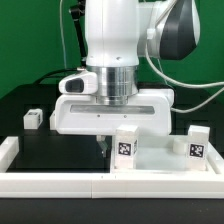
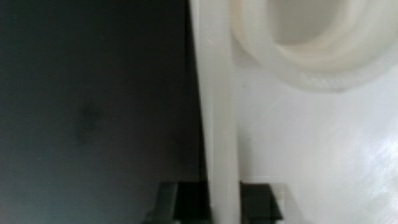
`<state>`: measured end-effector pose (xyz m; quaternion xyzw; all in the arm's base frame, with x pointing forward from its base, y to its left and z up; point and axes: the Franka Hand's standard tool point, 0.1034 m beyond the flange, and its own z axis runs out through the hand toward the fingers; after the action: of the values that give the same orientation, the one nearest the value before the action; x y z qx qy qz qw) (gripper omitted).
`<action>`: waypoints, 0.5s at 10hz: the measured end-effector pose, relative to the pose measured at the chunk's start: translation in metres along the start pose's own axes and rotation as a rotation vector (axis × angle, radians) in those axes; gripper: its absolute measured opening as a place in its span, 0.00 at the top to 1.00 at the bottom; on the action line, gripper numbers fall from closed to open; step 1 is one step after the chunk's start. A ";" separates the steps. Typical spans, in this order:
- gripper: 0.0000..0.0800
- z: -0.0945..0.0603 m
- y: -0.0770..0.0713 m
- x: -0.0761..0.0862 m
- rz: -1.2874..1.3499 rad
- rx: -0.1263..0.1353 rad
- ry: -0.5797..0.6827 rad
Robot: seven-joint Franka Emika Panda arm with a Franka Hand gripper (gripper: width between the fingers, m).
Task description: Assemble square table
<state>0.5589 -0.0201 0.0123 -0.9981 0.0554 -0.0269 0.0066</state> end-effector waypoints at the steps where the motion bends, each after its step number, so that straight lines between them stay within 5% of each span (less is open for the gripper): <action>1: 0.92 0.000 0.000 0.000 -0.008 -0.003 -0.001; 5: 0.92 0.000 0.000 0.000 -0.012 -0.004 -0.001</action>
Offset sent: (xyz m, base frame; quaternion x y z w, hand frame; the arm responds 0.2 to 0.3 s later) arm 0.0000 0.0000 0.0000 0.0000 0.0000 0.0000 1.0000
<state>0.5590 -0.0201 0.0124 -0.9984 0.0494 -0.0263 0.0043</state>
